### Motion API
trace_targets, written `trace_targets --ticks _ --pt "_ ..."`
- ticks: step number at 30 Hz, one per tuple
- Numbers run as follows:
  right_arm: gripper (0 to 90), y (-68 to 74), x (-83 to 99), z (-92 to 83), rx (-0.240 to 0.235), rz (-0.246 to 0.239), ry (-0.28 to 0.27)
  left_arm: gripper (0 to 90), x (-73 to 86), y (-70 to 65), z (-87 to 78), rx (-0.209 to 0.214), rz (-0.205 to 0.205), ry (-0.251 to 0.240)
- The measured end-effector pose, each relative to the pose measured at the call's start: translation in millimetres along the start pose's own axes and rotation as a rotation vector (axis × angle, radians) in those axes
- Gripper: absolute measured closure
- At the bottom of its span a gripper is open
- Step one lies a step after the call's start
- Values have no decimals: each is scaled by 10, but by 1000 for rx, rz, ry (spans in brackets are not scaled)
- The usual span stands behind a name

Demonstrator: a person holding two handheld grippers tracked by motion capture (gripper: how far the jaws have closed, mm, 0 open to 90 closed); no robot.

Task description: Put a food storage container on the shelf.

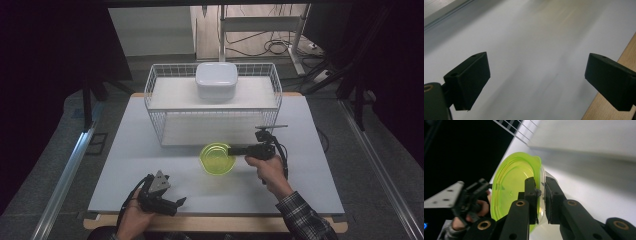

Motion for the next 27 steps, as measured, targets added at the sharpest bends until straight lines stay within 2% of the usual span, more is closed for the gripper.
trace_targets --ticks 7,13,21,27 --pt "816 320 -190 -240 -21 -47 -53 50 -1 -2 0 4 -1 -1" --pt "816 620 -459 -478 -18 -94 -113 50 -1 4 2 3 -2 -1" --pt "815 1089 -1030 -848 16 -153 -216 50 5 -6 8 5 7 6" --pt "815 1302 -1514 -1054 73 -158 -306 51 8 -15 10 13 6 7"
Point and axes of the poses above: each handheld gripper's, and its own axes: z roughly forward along the jaws, x roughly out of its underside, y roughly to its left, the point moved 10 cm from there along z, roughly forward along the jaws, and after that the axes turned 10 degrees about y, right-handed, at the moved point
